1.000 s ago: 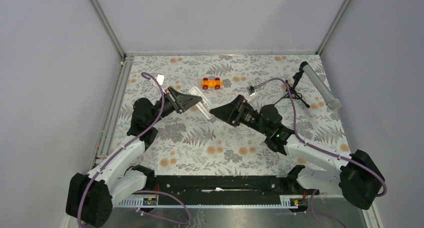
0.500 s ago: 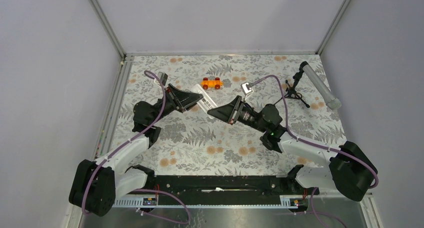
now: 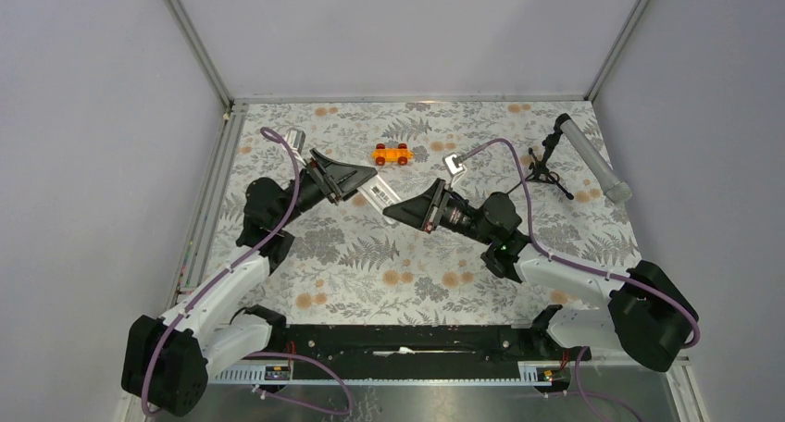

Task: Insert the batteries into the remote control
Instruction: Remove the battery cover from the remote control.

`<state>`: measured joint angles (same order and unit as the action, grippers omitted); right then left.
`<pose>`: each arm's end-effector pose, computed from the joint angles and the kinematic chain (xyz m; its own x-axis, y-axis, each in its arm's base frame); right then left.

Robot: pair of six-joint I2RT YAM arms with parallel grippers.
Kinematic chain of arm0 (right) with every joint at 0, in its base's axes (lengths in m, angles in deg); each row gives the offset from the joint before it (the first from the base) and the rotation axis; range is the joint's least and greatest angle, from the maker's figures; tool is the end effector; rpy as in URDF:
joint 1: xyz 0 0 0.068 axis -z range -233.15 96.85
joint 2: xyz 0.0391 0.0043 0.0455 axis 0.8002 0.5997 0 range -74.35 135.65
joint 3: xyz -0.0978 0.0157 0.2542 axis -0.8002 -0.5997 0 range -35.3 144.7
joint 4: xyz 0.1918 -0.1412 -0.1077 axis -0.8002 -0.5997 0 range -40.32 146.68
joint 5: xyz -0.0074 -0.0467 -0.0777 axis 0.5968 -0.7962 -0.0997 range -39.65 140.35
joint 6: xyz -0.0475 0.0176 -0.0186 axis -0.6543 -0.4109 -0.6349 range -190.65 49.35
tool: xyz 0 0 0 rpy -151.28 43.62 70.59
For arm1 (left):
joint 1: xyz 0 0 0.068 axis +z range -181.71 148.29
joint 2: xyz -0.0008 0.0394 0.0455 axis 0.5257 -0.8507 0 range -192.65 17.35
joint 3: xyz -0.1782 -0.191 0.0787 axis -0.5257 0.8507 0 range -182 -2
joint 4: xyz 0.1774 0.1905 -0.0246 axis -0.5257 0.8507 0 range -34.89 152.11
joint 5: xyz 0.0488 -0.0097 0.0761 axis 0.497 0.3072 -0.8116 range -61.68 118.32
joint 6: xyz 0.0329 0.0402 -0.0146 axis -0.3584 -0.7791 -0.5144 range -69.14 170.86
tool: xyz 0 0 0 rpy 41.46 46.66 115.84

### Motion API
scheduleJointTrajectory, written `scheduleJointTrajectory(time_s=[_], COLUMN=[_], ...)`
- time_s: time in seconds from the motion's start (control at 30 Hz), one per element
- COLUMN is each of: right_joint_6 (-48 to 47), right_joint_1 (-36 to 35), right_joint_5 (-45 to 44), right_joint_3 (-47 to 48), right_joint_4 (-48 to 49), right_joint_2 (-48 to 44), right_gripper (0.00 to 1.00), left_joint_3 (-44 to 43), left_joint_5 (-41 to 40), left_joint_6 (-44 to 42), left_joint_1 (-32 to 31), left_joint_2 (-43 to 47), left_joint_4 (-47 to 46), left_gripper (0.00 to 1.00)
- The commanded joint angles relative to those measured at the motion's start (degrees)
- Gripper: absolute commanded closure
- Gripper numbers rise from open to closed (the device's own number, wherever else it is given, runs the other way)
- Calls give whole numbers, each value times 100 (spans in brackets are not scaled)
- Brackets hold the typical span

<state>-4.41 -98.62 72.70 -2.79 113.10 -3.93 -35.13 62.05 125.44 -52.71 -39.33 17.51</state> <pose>0.1749 0.1970 0.2931 -0.7451 0.4496 -0.4926 -0.5714 -0.0494 0.8192 0.2022 -0.0987 0.3162 -0.7120 -0.5854 -0.3878 0.4312 0.0713 -0.8994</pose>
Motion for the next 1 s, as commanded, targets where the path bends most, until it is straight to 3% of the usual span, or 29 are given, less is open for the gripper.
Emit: scheduleJointTrajectory(time_s=[0.0,0.07,0.2,0.27,0.33,0.37,0.4,0.43,0.47,0.57,0.67,0.77,0.97], right_joint_6=[40,70,44,38,44,40,16,-62,-172,-619,-752,-781,-376], right_joint_1=[14,12,8,12,12,13,12,12,12,21,21,21,23], right_joint_5=[261,215,118,74,52,43,26,-12,-86,-696,-1362,-1559,-1509], right_joint_3=[200,189,238,262,264,264,252,227,198,178,158,277,215], right_joint_4=[455,447,288,231,220,201,155,77,-84,-1241,-2100,-2363,-1946], right_joint_2=[44,25,-49,-54,-41,-38,-49,-91,-153,-562,-992,-1202,-1155], right_gripper=[85,85,85,85,83,71,50,28,15,1,5,17,37], left_joint_3=[-239,-228,-308,-301,-301,-304,-316,-337,-362,-448,-533,-539,-559], left_joint_5=[-155,-170,-179,-182,-184,-183,-176,-172,-157,-175,-264,-376,-897], left_joint_6=[-313,-325,-539,-575,-597,-621,-656,-720,-833,-1427,-2103,-2388,-2348], left_joint_1=[-49,-54,-53,-54,-54,-52,-54,-54,-54,-53,-49,-50,-61], left_joint_2=[-35,0,105,138,149,149,137,143,151,232,311,349,358], left_joint_4=[124,118,469,499,507,513,513,540,562,808,1218,1324,1301], left_gripper=[42,52,58,67,85,93,99,100,100,100,100,100,100])
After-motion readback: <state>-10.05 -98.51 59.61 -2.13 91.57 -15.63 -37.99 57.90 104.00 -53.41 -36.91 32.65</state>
